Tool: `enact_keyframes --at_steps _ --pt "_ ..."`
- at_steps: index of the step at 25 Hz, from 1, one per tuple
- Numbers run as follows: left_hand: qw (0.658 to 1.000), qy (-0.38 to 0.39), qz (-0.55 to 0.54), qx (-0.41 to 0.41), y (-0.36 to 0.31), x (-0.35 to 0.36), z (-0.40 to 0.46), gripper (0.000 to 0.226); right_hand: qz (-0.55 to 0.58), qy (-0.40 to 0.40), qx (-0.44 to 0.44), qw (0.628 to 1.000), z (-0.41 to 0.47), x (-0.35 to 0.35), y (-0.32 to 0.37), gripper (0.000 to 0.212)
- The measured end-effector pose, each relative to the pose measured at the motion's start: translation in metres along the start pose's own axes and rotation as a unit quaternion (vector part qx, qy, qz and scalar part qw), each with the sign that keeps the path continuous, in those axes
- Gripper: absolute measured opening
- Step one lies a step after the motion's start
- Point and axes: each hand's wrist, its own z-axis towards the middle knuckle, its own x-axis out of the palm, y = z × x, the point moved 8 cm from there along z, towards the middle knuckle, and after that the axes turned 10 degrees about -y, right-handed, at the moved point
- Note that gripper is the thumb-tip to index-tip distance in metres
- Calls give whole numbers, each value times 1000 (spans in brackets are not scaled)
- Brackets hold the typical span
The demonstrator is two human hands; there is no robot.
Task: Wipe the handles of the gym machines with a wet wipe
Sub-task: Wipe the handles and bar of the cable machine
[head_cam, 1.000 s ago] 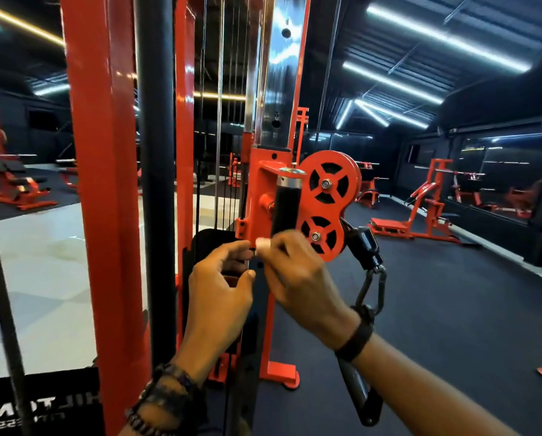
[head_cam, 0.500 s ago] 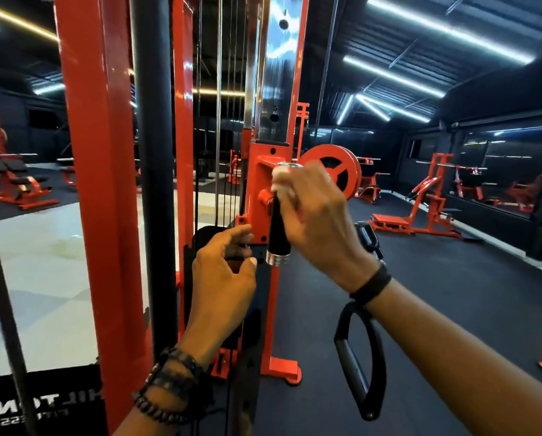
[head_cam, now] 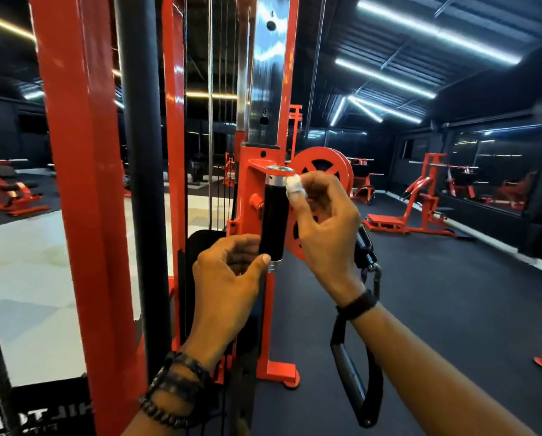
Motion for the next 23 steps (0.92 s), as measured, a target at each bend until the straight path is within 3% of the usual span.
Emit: enact_keyframes --at_steps 3,5,9,13,18,21,23 --pt "1000 5 12 13 1 -2 -4 24 25 54 149 987 -70 -7 -33 14" --pt "1000 6 16 13 2 -3 -2 22 49 55 218 973 -68 -1 -47 20" --pt "1000 7 15 11 3 -3 1 20 132 62 263 954 -12 21 -50 19" --pt "1000 -6 16 2 6 -12 -3 21 165 160 353 907 -64 22 -59 23" --pt "1000 -16 12 -4 6 -12 14 34 260 155 406 862 -13 40 -49 37" --pt "1000 12 -22 0 -3 -4 19 36 291 209 455 815 -52 47 -61 46" --pt "999 29 -22 20 -8 -1 19 28 282 218 474 806 -70 43 -65 54"
